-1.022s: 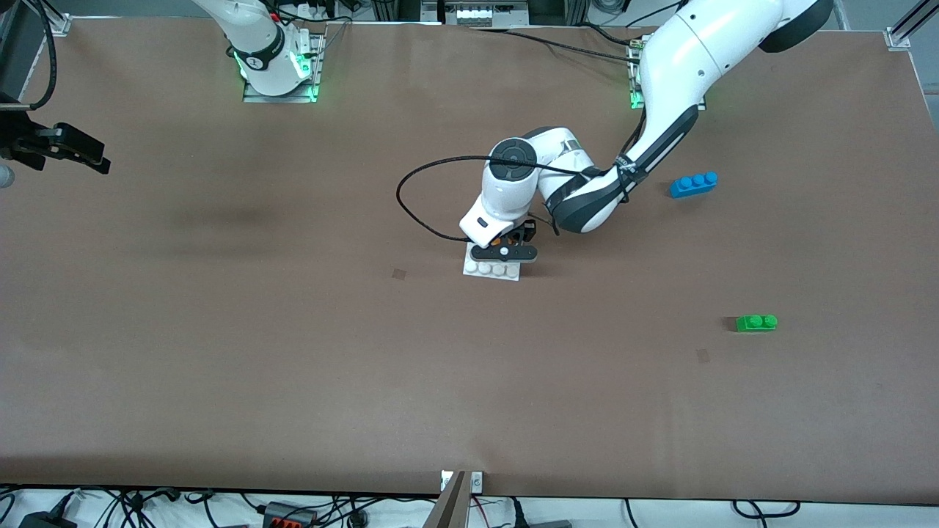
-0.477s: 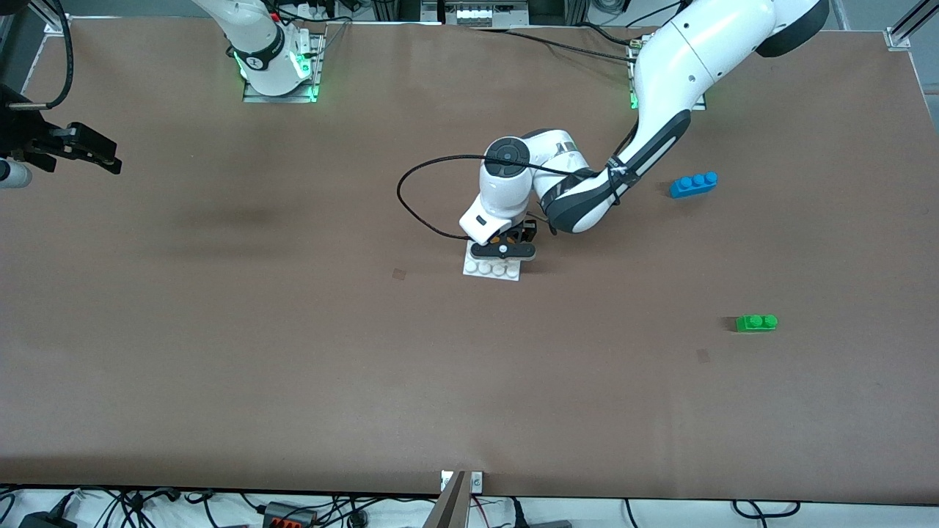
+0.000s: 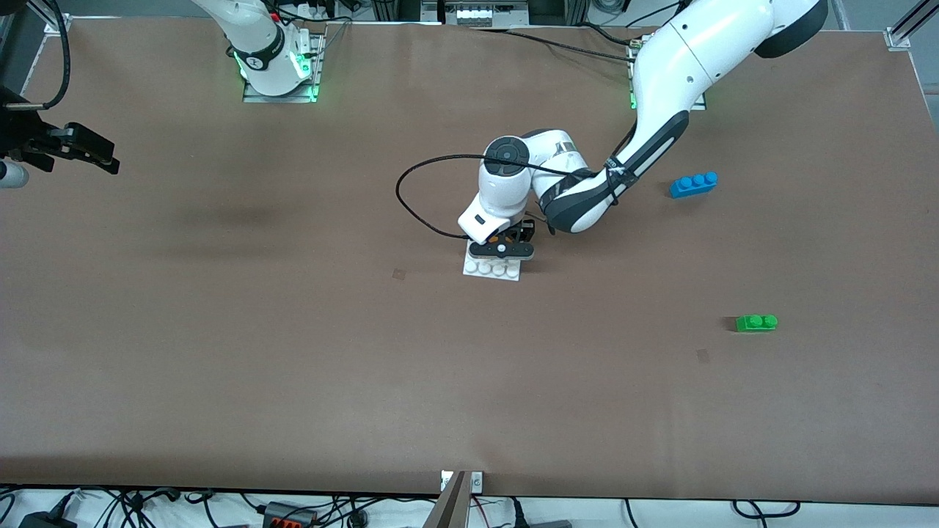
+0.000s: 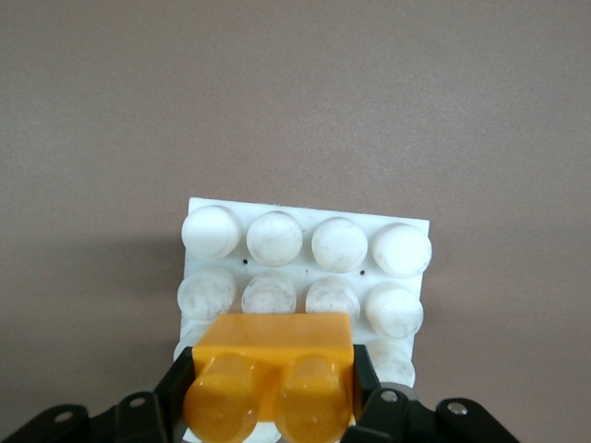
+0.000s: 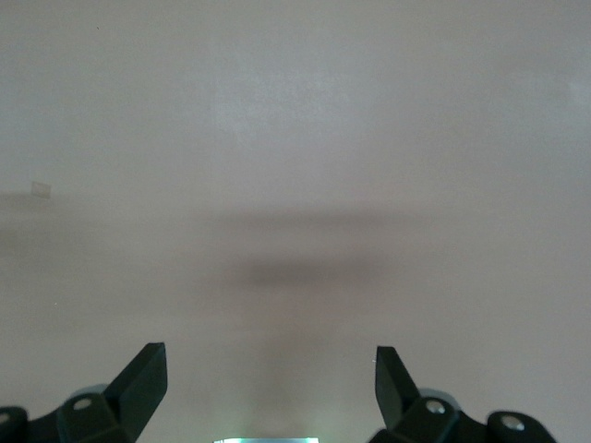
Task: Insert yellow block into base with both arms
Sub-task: 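Lower and press the yellow block onto the base plate studs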
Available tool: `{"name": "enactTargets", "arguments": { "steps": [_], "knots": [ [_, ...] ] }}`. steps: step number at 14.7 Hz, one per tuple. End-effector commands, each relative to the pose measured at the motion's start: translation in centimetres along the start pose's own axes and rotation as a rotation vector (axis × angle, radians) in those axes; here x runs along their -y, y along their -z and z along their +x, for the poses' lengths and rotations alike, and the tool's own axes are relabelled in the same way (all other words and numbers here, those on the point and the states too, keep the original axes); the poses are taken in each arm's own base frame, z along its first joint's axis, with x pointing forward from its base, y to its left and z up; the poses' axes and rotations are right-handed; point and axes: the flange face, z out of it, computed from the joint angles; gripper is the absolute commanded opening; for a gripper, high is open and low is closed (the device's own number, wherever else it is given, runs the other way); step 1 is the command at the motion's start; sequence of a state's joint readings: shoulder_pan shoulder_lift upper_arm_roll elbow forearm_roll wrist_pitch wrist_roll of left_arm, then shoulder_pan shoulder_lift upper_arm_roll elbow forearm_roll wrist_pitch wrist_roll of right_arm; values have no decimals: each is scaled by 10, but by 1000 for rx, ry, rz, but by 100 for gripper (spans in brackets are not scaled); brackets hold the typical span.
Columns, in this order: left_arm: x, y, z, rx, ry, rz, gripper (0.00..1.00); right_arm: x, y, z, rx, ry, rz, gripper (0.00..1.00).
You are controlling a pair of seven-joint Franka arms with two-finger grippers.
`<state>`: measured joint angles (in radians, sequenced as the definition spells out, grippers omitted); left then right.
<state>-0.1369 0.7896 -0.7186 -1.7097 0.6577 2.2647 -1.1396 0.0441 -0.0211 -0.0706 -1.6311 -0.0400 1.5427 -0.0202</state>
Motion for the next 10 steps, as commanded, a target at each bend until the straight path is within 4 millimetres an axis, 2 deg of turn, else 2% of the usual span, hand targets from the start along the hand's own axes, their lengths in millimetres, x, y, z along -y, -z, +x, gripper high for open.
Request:
{"name": "enactTargets", "arguments": {
  "steps": [1, 10],
  "knots": [
    [-5, -11, -8, -5, -9, 4, 46, 2, 2, -4, -3, 8, 1, 100],
    [0, -21, -20, -1, -40, 35, 46, 0, 2, -5, 0, 0, 1, 100]
  ]
}}
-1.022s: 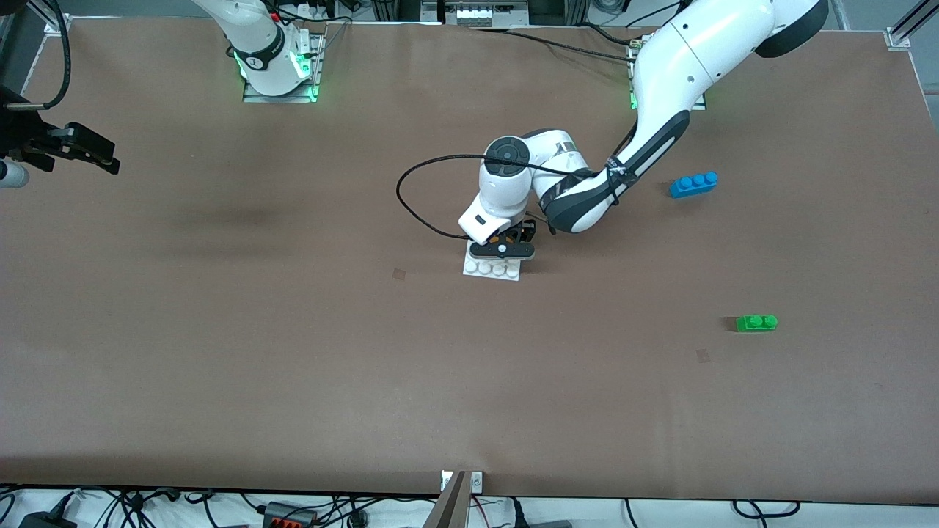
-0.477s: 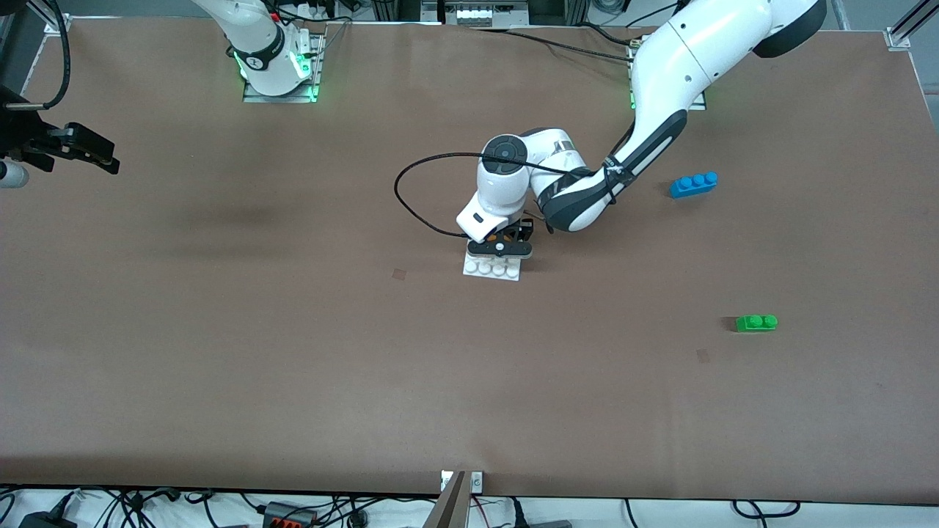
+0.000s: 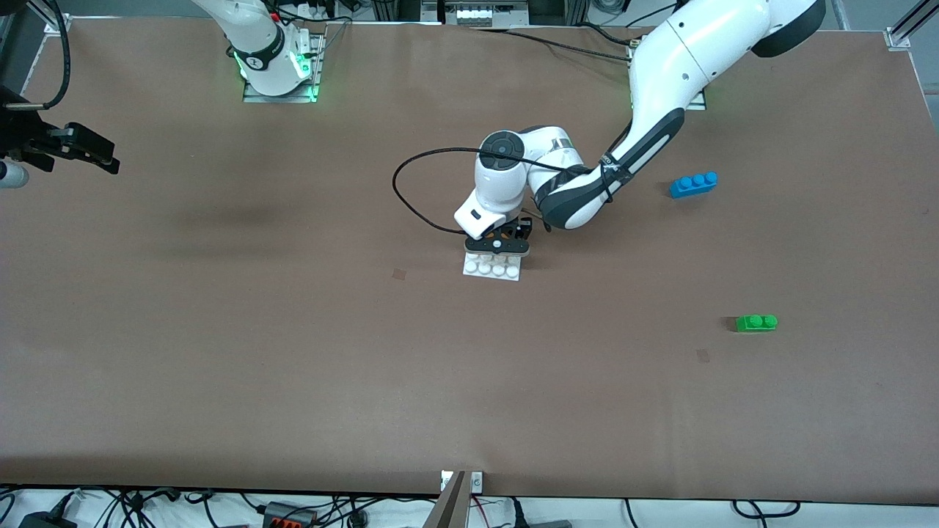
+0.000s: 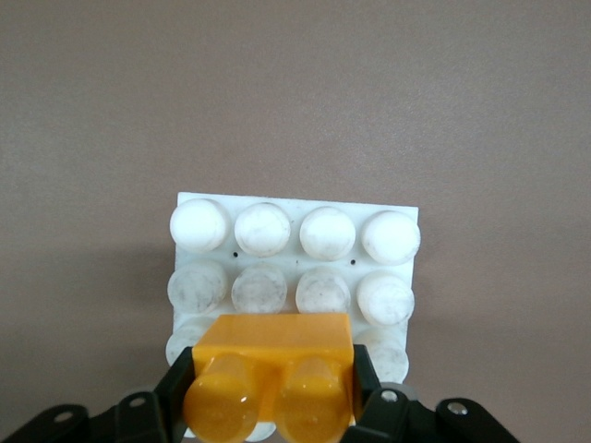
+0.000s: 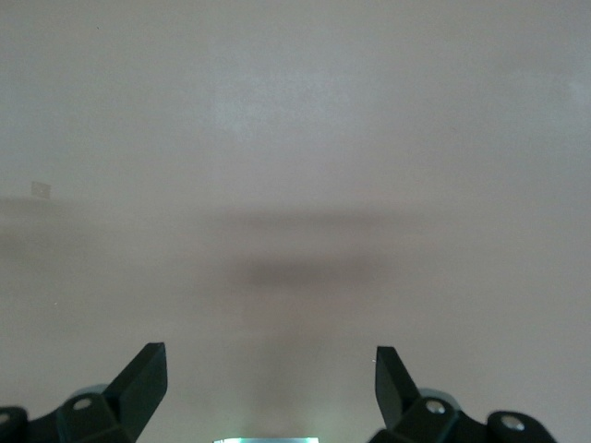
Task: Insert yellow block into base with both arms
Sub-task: 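Lower and press the yellow block onto the base plate studs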
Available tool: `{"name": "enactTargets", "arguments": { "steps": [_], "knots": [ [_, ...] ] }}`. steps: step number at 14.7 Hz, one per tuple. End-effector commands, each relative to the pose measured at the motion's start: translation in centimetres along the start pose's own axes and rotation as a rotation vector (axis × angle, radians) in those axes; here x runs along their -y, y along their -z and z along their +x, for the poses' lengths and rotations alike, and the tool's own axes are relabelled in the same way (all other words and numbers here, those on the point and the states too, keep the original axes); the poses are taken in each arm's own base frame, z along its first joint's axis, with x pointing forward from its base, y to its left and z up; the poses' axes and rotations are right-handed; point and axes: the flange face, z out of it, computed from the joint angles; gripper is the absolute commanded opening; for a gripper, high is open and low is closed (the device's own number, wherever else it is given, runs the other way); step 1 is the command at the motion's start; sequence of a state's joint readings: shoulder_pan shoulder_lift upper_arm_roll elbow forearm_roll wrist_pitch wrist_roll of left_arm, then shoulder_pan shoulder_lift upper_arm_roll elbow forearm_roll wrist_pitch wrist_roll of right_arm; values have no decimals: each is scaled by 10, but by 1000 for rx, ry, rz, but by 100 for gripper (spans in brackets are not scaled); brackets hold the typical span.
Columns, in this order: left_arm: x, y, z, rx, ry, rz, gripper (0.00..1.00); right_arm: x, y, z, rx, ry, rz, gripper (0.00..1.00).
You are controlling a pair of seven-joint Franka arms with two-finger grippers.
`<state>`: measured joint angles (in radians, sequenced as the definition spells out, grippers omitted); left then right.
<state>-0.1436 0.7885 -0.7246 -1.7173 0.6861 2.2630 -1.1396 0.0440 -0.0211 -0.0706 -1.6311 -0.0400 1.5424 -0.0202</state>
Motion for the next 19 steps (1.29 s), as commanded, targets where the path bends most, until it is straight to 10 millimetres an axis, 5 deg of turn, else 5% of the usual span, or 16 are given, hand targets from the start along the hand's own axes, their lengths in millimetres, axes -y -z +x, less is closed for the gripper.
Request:
{"name": "enactTargets", "arguments": {
  "steps": [1, 10, 11, 12, 16, 19],
  "knots": [
    [6, -20, -14, 17, -8, 30, 46, 0, 1, -5, 1, 0, 3, 100],
    [6, -21, -19, 25, -13, 32, 50, -1, -1, -6, 15, -11, 26, 100],
    [6, -18, -16, 20, -6, 27, 82, -1, -1, -6, 15, -11, 26, 100],
    [6, -15, -13, 17, -5, 26, 100, -2, -1, -6, 15, -13, 27, 100],
    [4, 42, 11, 35, 27, 40, 100, -2, -1, -6, 15, -13, 27, 100],
    [26, 69, 39, 59, 43, 16, 100, -3, -1, -6, 15, -14, 27, 100]
  ]
}}
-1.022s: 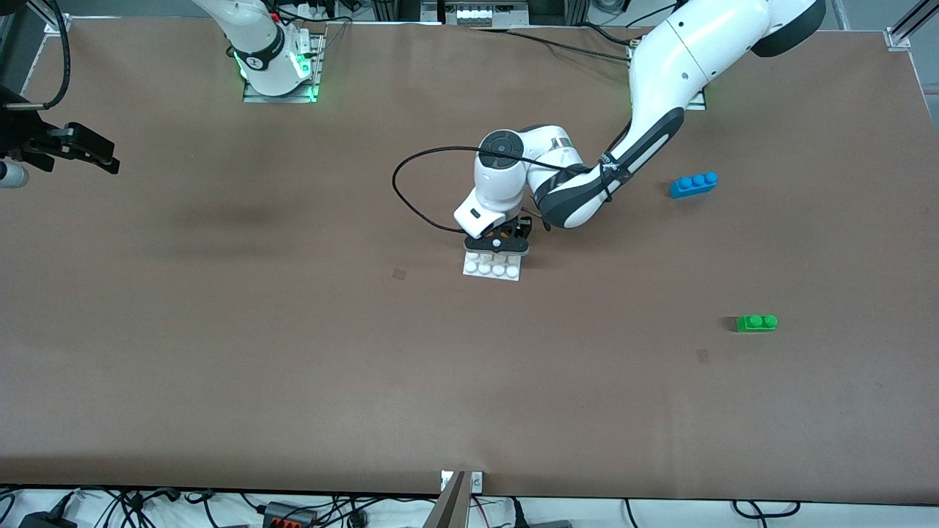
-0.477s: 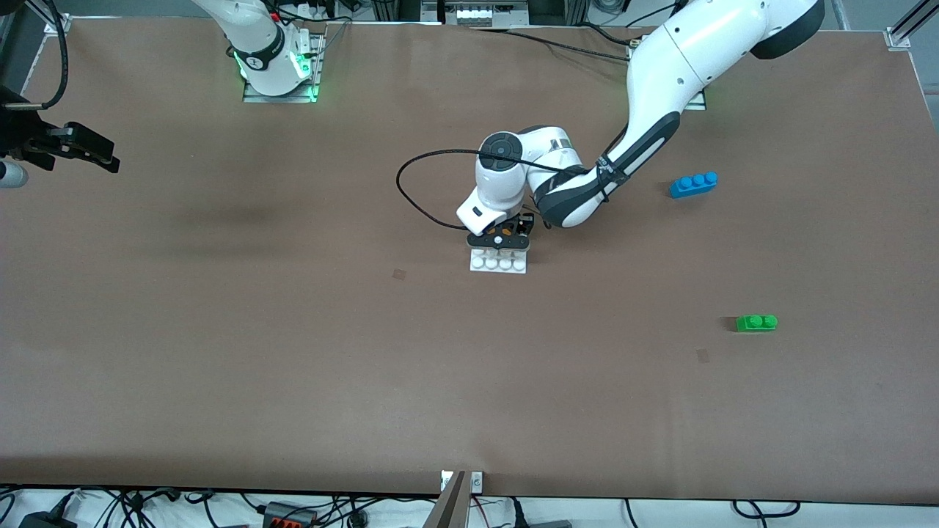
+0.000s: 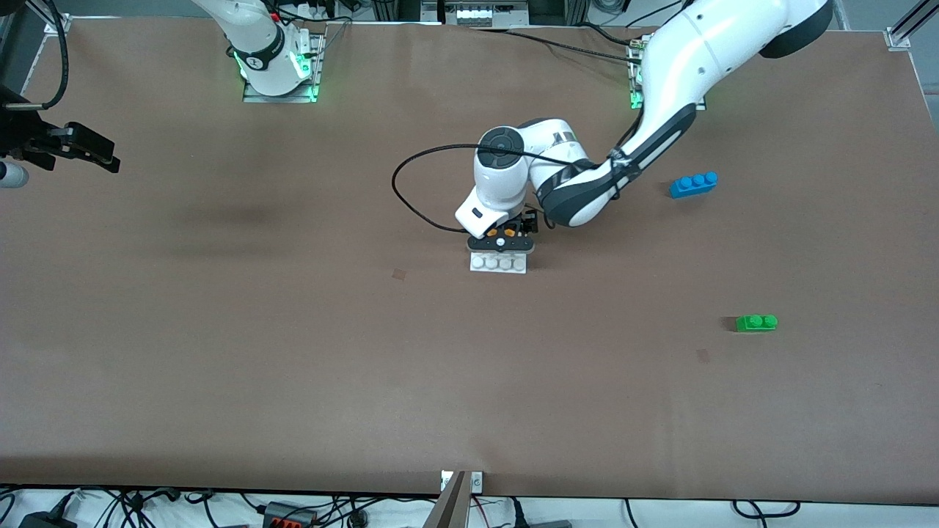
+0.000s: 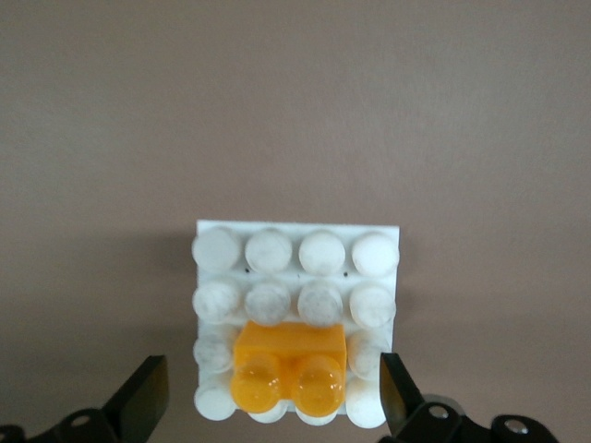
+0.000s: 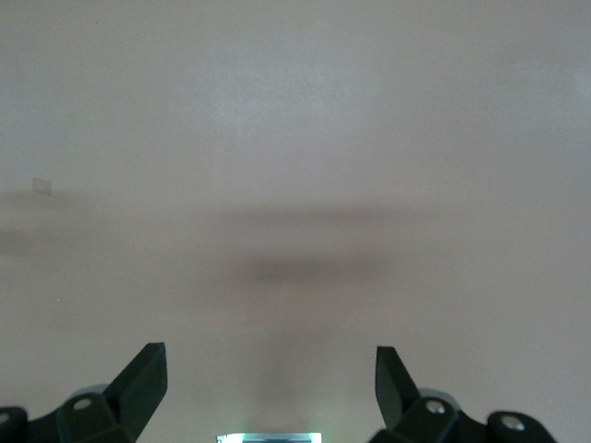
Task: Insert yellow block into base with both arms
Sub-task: 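Open the left gripper and lift it off the yellow block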
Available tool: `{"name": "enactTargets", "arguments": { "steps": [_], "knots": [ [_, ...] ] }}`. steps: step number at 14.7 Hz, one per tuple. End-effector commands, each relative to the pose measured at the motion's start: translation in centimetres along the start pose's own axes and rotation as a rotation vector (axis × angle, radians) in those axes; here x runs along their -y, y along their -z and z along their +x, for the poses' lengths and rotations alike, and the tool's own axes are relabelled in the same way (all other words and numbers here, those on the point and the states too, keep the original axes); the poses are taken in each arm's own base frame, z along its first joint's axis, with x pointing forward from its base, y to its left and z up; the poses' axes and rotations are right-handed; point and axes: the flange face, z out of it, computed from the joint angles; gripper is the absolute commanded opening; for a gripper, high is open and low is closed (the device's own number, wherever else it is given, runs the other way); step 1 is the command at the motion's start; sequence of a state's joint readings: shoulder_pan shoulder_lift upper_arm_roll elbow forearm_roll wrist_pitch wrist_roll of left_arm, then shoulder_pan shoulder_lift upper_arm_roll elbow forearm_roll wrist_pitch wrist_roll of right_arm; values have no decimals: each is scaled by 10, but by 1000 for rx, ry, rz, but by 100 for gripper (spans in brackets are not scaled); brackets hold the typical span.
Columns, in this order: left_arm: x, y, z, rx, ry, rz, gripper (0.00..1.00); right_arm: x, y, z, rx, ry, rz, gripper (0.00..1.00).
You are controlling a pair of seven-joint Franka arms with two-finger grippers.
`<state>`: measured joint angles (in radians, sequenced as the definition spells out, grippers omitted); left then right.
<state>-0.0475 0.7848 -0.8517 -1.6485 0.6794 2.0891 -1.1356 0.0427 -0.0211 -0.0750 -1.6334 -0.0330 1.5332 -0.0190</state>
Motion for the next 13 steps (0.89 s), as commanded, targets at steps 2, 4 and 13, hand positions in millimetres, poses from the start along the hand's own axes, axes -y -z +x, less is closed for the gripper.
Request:
{"name": "enactTargets", "arguments": {
  "steps": [2, 4, 13],
  "knots": [
    [37, 45, 38, 30, 6, -10, 100, -1, 1, -5, 3, -7, 19, 100],
    [73, 80, 70, 71, 52, 1, 100, -2, 1, -5, 4, -7, 19, 100],
    [277, 179, 134, 169, -57, 20, 100, 7, 2, -5, 8, 5, 18, 100]
  ]
}}
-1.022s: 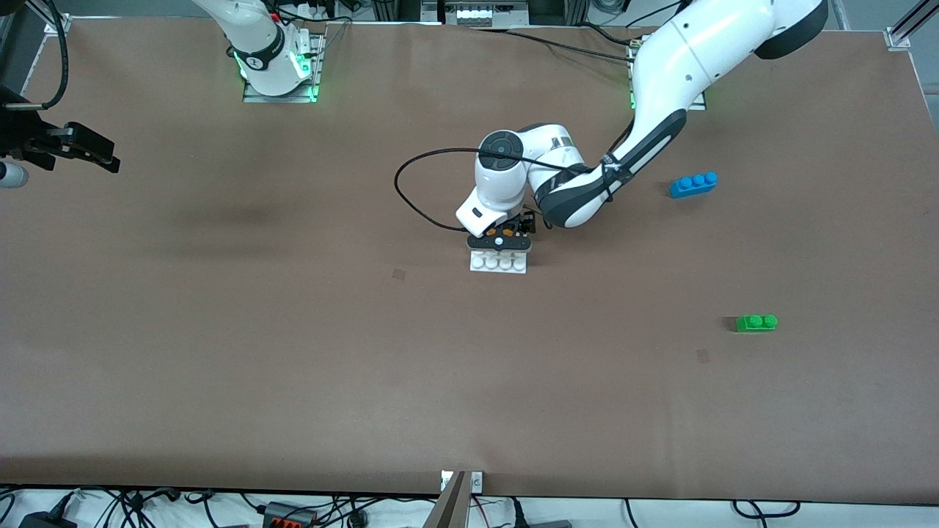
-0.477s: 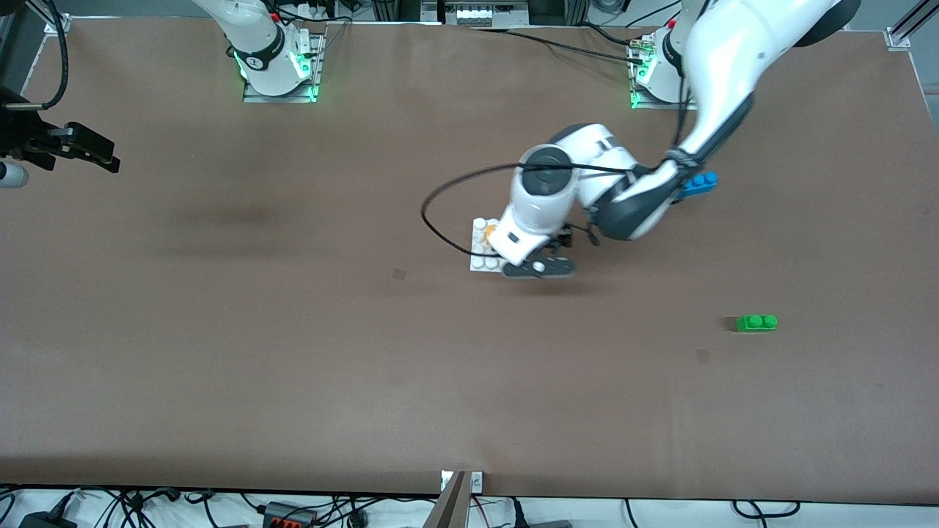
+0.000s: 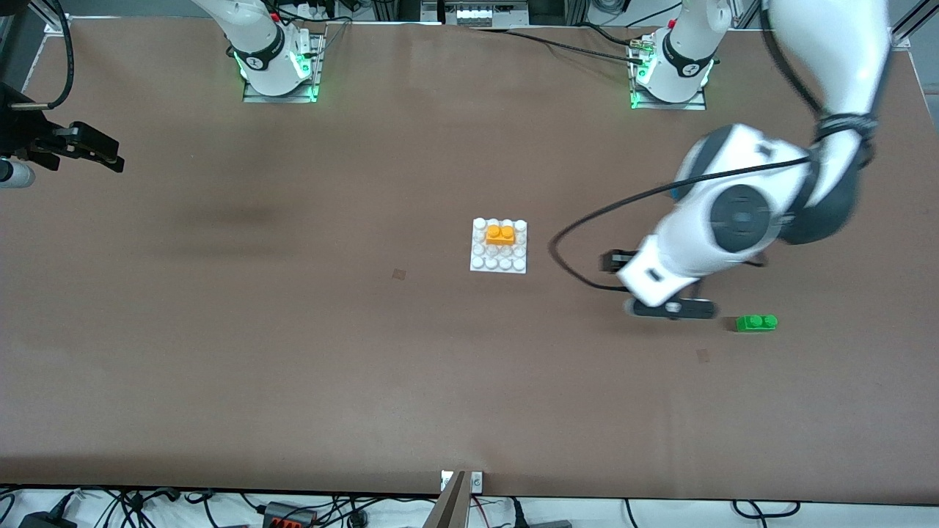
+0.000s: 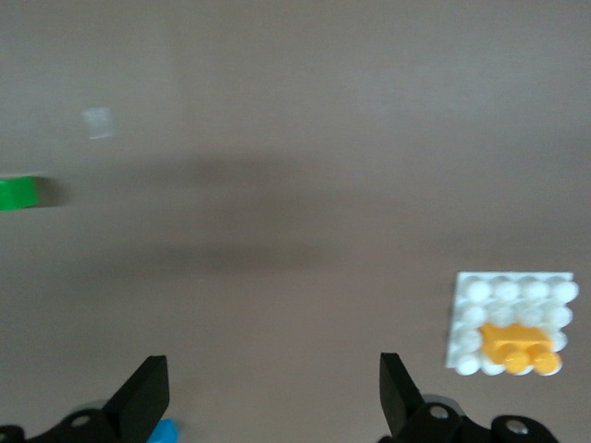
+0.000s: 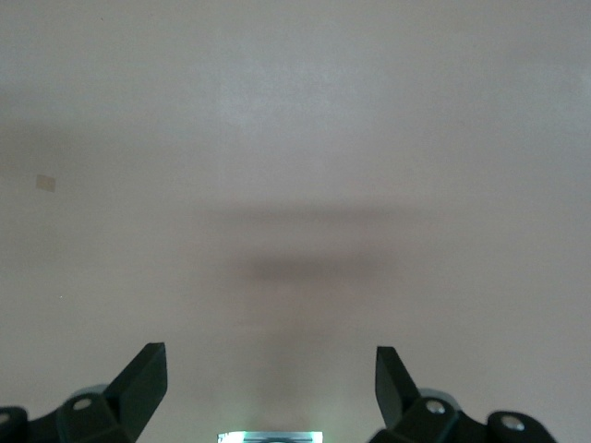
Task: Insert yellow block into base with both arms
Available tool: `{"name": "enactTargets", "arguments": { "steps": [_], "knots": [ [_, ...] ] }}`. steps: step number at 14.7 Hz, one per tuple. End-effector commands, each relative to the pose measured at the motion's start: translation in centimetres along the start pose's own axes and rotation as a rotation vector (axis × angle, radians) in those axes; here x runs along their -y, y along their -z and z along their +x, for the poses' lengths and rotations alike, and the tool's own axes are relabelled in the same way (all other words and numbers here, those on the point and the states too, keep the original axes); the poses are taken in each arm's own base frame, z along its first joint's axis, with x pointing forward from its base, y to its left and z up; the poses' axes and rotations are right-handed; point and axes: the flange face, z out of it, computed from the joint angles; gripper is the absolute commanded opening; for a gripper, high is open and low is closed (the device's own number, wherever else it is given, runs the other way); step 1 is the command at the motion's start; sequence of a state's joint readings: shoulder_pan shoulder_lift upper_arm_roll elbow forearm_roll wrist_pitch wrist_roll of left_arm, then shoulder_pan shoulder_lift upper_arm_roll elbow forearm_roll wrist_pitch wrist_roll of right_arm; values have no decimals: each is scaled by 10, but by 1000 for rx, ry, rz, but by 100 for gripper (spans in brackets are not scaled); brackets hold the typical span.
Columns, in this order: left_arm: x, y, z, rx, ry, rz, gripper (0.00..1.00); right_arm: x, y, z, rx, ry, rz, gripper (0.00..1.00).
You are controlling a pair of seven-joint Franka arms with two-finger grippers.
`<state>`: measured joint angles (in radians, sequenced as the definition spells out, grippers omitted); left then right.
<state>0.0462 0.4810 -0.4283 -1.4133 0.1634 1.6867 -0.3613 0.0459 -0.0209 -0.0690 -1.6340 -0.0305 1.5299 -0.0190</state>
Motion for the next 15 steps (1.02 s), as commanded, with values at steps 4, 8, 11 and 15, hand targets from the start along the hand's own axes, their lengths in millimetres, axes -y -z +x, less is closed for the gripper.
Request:
{"name": "enactTargets", "arguments": {
  "steps": [4, 8, 11, 15],
  "knots": [
    [43, 37, -39, -4, 46, 52, 100, 1, 1, -5, 7, -6, 16, 100],
    [105, 60, -65, -3, 63, -33, 100, 1, 1, -5, 7, -6, 16, 100],
    [115, 79, -104, -29, 77, -18, 100, 1, 1, -5, 7, -6, 16, 100],
    [131, 101, -126, -35, 104, -4, 100, 2, 2, -5, 6, -4, 16, 100]
  ]
}}
